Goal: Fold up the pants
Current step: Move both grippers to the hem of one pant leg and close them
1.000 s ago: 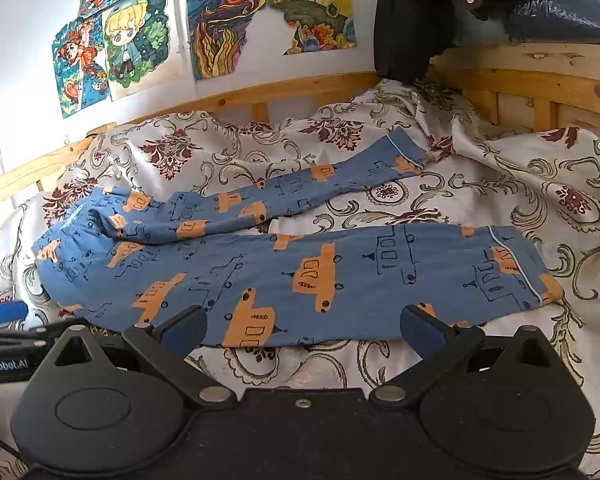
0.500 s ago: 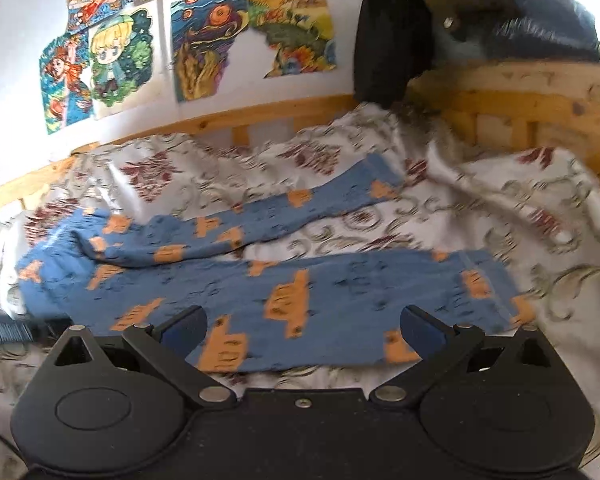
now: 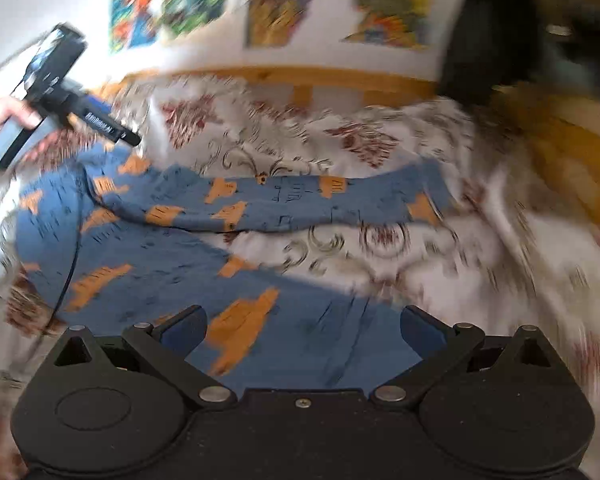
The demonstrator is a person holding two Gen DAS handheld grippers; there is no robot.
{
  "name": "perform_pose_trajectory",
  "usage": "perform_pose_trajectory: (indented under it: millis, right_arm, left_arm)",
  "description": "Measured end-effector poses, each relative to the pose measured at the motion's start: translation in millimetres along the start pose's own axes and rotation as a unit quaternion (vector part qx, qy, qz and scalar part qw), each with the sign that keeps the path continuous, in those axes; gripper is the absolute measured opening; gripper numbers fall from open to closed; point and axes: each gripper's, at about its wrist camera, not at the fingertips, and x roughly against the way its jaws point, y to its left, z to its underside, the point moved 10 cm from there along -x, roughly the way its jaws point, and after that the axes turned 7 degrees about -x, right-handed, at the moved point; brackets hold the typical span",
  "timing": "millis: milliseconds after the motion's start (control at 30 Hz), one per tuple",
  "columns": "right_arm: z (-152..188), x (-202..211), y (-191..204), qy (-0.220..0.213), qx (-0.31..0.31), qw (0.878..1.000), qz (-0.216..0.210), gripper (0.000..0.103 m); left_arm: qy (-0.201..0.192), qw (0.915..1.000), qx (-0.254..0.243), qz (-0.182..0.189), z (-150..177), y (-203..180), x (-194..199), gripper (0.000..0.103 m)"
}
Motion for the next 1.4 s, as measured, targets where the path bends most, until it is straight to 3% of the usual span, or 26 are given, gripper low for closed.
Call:
perform_pose_trajectory:
  millis: [67,167,233,300,400,500,533,567,667,733,767,800,867,933,1033,1167,1400]
  right_arm:
    - [-31,-38,-14,0.020,0.013,0.999,-0.030,0.102]
    - [-77,-108,-25,0.043,0.031,0.996,-0.066,0.102]
    - [-103,-154,-26,0.050,0.068,0.994,-0.070,0.101]
    - [-124,-202,-25,0.066,0.113,0.989,-0.065,0.093]
    - [-145,-263,-24,0.089,0.188,0.977,-0.048,0.084]
    - [-150,-303,-28,0.112,0.265,0.957,-0.041,0.082]
    - [-150,-313,-30,0.122,0.288,0.949,-0.042,0.082]
    - [-147,-320,-33,0.140,0.303,0.942,-0.047,0.082]
    - [-143,-329,-40,0.177,0.307,0.932,-0.075,0.077]
    - [-145,-327,-41,0.180,0.304,0.931,-0.085,0.052]
    - [-145,-324,-40,0.179,0.307,0.931,-0.088,0.033]
    - [-144,-322,-39,0.177,0.311,0.929,-0.089,0.021]
    - [-140,-316,-35,0.164,0.328,0.927,-0.080,0.007]
    - [-137,-313,-32,0.144,0.334,0.929,-0.062,0.002]
    - [-138,-304,-30,0.111,0.322,0.939,-0.039,0.000]
    - [-152,-281,-34,0.057,0.303,0.951,0.001,0.000]
    - [-203,-277,-43,-0.017,0.289,0.953,0.087,0.000]
  left_arm:
    - [0.009,0.9996,0.001,0.026,-6,8,-36,0.103]
    - [0.017,0.9954,-0.003,0.094,-7,5,-80,0.103]
    - [0.020,0.9905,-0.021,0.135,-12,-4,-108,0.103]
    - [0.019,0.9858,-0.035,0.163,-12,-11,-129,0.102]
    - [0.035,0.9788,-0.050,0.196,-9,-21,-154,0.091]
    - [0.043,0.9716,-0.059,0.225,-7,-28,-166,0.079]
    - [0.048,0.9700,-0.068,0.228,-5,-31,-171,0.069]
    - [0.054,0.9693,-0.077,0.227,-3,-33,-175,0.051]
    - [0.060,0.9662,-0.118,0.221,1,-42,-179,0.026]
    - [0.064,0.9653,-0.123,0.221,1,-46,-178,0.010]
    - [0.067,0.9656,-0.118,0.221,0,-48,-178,0.005]
    - [0.069,0.9671,-0.116,0.216,-1,-50,-178,0.004]
    - [0.069,0.9721,-0.110,0.195,-2,-52,-176,0.002]
    - [0.071,0.9776,-0.092,0.175,-4,-51,-174,0.002]
    - [0.059,0.9864,-0.065,0.139,-10,-45,-165,0.002]
    - [0.012,0.9941,-0.057,0.091,-24,-34,-148,0.001]
    - [-0.057,0.9979,-0.027,0.013,-61,-14,-148,0.001]
